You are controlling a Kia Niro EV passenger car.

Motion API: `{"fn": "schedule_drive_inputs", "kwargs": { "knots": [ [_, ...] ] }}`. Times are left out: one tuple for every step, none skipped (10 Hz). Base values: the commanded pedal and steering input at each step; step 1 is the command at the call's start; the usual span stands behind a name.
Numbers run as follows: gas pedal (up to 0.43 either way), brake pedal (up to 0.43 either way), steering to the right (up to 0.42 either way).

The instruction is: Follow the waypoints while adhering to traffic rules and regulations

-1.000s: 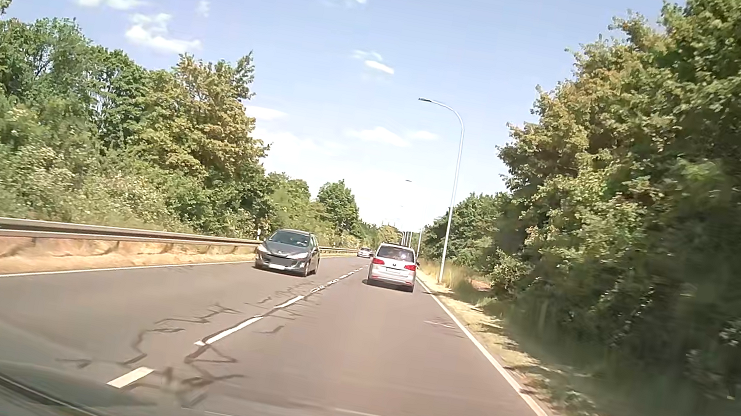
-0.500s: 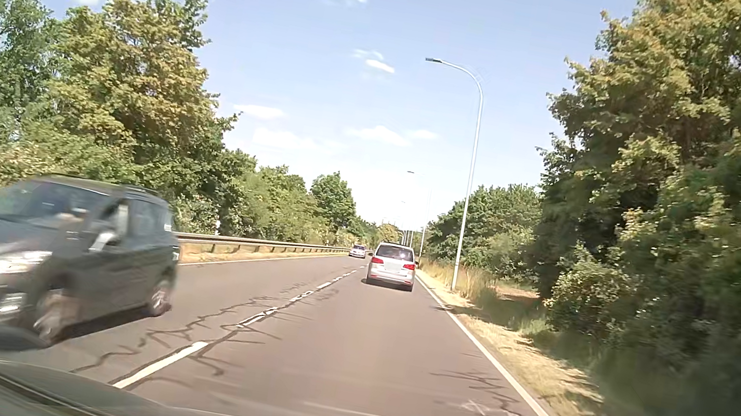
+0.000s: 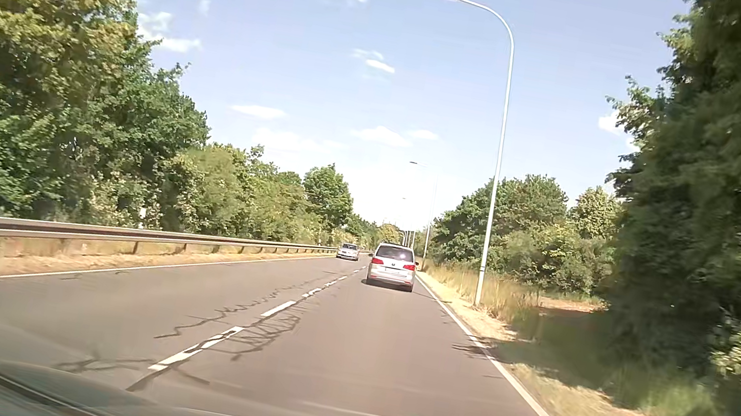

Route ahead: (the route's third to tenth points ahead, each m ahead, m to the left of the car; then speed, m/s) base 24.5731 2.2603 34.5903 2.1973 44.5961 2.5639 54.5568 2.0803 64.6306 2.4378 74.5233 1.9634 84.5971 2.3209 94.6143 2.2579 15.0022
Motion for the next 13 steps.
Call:
{"fn": "schedule_drive_inputs", "kwargs": {
  "knots": [
    [0.079,0.03,-0.004],
    [0.079,0.03,-0.003],
    [0.079,0.03,-0.003],
    [0.079,0.03,-0.003],
    [0.079,0.03,-0.002],
    [0.079,0.03,-0.001],
    [0.079,0.03,-0.001],
    [0.067,0.03,0.0],
    [0.059,0.03,0.0],
    [0.047,0.03,0.0],
    [0.047,0.03,0.0],
    [0.039,0.03,0.0],
    [0.028,0.03,0.0]
  ]
}}
